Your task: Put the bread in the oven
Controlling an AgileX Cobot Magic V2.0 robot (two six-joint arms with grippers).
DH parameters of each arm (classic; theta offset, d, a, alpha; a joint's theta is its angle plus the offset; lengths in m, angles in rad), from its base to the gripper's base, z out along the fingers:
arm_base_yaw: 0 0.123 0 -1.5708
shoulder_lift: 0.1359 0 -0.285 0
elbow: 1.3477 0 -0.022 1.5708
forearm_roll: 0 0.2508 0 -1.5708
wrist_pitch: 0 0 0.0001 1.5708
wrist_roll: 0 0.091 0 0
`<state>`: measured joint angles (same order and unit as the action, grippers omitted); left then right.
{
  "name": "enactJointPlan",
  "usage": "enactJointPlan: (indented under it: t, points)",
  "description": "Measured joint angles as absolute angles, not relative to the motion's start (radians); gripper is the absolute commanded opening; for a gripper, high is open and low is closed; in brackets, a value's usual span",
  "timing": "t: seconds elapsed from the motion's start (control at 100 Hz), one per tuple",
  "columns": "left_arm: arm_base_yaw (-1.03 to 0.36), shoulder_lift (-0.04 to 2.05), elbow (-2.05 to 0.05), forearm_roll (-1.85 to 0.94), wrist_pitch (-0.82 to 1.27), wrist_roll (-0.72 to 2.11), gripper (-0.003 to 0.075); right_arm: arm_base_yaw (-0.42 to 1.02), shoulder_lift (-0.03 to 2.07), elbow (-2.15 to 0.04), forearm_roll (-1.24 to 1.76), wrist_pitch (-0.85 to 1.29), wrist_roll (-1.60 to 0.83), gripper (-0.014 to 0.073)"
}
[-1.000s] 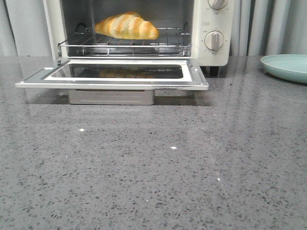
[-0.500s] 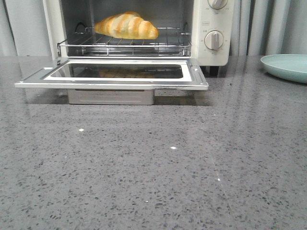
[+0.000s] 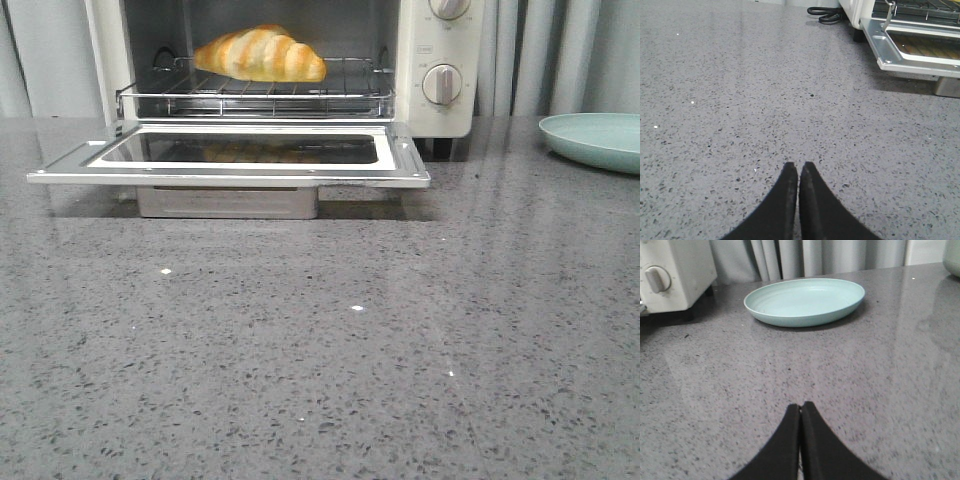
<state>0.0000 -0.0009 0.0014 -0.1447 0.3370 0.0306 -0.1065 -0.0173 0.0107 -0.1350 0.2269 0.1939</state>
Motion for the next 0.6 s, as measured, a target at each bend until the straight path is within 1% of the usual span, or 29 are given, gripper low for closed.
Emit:
enactJointPlan:
  t: [0.17, 0.6]
  points:
    - [0.000, -0.001, 0.001, -0.145, 0.337, 0.031, -0.0021, -0.114, -0.017, 0.011, -0.129, 0.328, 0.192, -0.0050]
    - [0.000, -0.001, 0.001, -0.145, 0.337, 0.031, -0.0022, -0.116, -0.017, 0.011, -0.124, 0.333, 0.147, -0.0049]
